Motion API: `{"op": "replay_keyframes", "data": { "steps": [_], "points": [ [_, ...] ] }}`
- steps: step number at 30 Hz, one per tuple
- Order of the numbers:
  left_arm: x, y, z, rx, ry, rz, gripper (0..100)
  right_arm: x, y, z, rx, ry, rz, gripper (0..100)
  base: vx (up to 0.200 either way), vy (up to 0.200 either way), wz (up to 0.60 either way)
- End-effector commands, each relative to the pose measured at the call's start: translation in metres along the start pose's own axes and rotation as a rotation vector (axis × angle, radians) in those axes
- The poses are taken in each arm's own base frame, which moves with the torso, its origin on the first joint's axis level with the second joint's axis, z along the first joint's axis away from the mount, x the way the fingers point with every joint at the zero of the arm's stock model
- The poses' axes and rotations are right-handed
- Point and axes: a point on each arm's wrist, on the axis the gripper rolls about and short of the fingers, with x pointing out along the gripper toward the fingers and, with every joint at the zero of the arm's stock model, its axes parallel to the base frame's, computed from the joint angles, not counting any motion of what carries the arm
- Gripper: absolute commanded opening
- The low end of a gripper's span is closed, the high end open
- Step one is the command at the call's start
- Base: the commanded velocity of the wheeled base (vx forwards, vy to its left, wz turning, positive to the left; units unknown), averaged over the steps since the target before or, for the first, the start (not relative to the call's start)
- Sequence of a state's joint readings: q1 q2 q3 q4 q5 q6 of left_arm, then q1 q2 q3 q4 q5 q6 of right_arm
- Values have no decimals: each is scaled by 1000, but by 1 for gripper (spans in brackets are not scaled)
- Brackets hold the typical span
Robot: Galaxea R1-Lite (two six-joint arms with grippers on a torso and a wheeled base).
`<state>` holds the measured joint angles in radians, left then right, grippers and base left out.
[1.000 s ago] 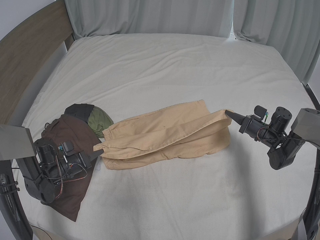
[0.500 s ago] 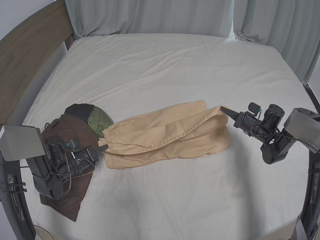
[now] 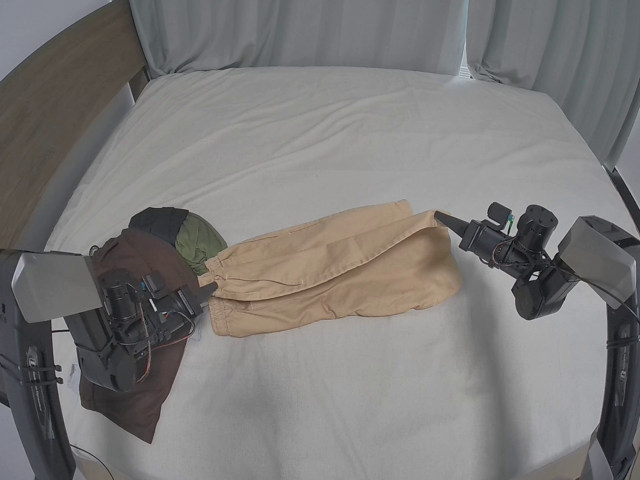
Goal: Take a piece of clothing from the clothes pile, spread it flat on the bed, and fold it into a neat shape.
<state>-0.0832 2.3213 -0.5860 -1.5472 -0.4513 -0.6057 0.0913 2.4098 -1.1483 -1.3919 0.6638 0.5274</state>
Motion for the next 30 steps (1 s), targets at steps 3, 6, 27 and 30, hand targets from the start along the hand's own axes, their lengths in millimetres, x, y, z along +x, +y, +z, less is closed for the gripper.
{"op": "replay_keyframes", "data": {
  "steps": [3, 6, 27, 30],
  "points": [
    [4, 5, -4, -5, 9, 5, 0, 3, -5, -5, 1, 3, 0, 0, 0, 0, 0],
    [5, 5, -6, -7, 13, 6, 0, 3, -7, -6, 3, 5, -3, 0, 0, 0, 0],
    [19, 15, 23, -90, -182, 86, 100, -1, -7, -11, 3, 13, -15, 100, 0, 0, 0],
    [17, 13, 26, -87, -188, 83, 100, -2, -5, -8, -6, 8, -10, 100, 0, 0, 0]
  ]
}}
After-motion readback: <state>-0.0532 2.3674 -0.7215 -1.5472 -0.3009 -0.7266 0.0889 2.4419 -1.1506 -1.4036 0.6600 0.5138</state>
